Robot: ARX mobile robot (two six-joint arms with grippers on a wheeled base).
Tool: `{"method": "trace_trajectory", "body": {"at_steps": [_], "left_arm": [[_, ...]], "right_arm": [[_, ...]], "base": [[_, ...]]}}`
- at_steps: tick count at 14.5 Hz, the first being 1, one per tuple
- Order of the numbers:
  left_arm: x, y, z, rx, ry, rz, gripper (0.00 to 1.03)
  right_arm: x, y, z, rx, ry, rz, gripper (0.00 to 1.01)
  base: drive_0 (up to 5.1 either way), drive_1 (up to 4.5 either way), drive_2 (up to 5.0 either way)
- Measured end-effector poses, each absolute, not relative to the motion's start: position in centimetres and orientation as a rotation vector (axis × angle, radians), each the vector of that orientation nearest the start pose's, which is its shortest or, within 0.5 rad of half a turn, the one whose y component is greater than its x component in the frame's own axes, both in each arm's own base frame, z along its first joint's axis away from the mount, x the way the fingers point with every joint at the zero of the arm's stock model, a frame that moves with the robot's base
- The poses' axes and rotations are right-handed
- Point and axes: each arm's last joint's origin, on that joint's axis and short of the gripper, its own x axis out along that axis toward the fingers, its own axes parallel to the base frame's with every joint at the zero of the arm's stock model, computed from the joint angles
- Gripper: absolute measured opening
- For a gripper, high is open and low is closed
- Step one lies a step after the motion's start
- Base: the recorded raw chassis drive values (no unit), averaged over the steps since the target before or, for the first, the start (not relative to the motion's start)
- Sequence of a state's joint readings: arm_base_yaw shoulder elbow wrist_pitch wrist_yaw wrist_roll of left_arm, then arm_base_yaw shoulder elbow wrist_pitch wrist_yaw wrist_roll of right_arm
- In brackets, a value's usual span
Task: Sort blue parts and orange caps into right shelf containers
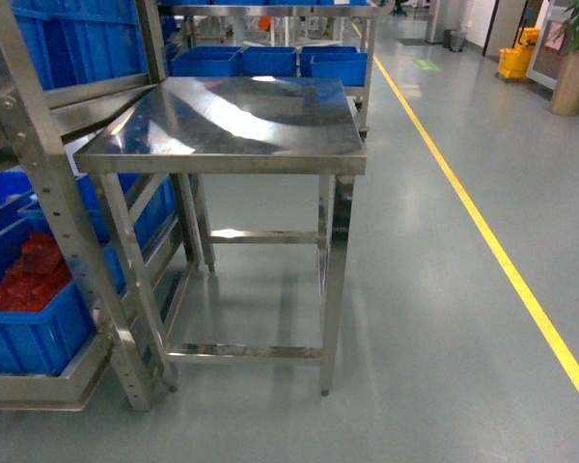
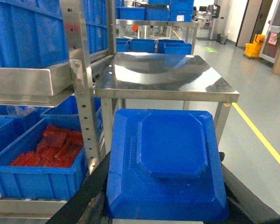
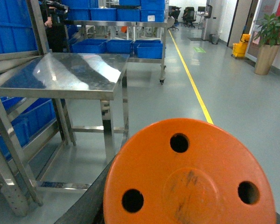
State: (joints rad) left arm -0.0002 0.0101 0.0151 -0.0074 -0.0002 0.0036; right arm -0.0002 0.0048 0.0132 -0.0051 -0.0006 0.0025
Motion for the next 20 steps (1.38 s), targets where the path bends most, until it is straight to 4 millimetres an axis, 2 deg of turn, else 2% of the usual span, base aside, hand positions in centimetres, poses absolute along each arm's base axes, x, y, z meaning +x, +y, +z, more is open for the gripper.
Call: {"method": "trace_trajectory", "body": {"at_steps": [18,20], "left_arm": [[9.74,0.0,16.71,0.004,0.002,0.0,0.43],[9.74,0.0,16.76,0.004,-0.002,0.0,0.43]], "right_arm": [[9.72,-0.01,16.69,0.002,-0.001,-0.002,0.45],[9.72,0.0,16.7,0.002,-0.002,0.0,0.45]], "base": [[0.0,4.32,-4.2],[-4.8,0.98,3.6]]}}
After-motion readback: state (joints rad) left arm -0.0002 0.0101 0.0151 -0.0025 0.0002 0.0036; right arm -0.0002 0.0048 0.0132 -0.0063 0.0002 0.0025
